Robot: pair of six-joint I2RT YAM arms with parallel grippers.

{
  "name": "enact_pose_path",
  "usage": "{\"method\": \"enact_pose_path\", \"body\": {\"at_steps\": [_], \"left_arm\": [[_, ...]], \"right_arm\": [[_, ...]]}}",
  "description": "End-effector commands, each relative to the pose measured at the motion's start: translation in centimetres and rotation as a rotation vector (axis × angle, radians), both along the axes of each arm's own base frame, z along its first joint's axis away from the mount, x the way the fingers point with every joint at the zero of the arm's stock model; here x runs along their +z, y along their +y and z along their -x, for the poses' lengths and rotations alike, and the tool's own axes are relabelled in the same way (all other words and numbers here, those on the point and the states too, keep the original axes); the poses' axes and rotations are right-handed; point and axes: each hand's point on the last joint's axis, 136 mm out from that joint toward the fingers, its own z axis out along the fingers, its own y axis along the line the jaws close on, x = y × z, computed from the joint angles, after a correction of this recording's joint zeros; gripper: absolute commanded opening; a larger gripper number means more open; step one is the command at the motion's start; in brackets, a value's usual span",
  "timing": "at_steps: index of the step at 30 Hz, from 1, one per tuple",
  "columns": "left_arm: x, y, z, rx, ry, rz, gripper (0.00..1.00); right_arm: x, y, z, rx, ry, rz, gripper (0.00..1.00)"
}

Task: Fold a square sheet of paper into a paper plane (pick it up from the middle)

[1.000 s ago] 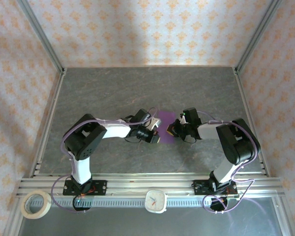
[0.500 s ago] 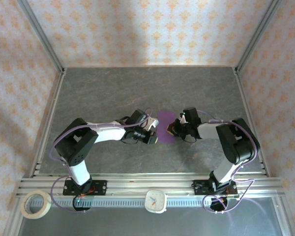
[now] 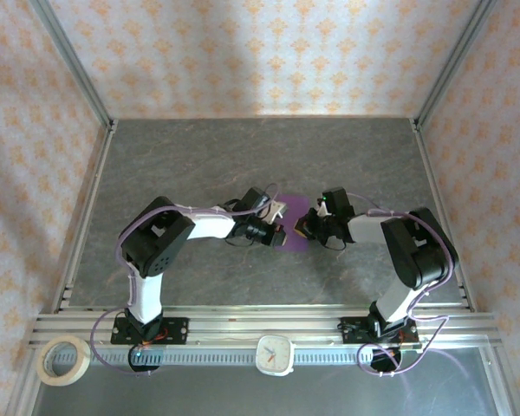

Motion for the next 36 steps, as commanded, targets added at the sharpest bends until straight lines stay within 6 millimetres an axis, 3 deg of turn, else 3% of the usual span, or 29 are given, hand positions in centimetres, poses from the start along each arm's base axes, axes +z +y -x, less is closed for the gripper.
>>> {"method": "enact_pose_path", "body": {"at_steps": [1, 7, 10, 14, 18, 20, 30, 36], "left_arm": [[-2.8, 1.6, 1.1, 0.018, 0.049, -0.074, 0.03], [-2.9, 2.7, 1.7, 0.116, 0.093, -0.073, 0.02], [-1.2, 2.6, 1.5, 0.192, 0.071, -0.032, 0.02], [2.2, 1.8, 1.0, 0.286, 0.022, 0.053, 0.04], [5.8, 0.8, 0.3, 0.289, -0.045, 0.117, 0.11], [6.4, 1.0, -0.4, 0.285, -0.082, 0.092, 0.12], [3.1, 2.1, -3.2, 0.214, -0.090, -0.033, 0.03], [0.5, 2.7, -3.0, 0.220, -0.069, -0.062, 0.01]], "right_arm": [[0.8, -0.9, -0.4, -0.033, -0.011, 0.043, 0.04], [1.9, -3.1, 0.3, -0.127, -0.012, 0.115, 0.24], [2.0, -3.9, 1.7, -0.161, 0.005, 0.126, 0.33], [1.5, -4.7, 3.9, -0.168, 0.047, 0.152, 0.35], [2.3, -3.4, 5.0, -0.123, 0.035, 0.124, 0.34], [2.7, -2.5, 5.3, -0.100, 0.031, 0.108, 0.33], [2.5, -0.3, 5.8, -0.098, 0.064, 0.055, 0.38], [2.0, 0.0, 6.2, -0.088, 0.081, 0.053, 0.40]]}}
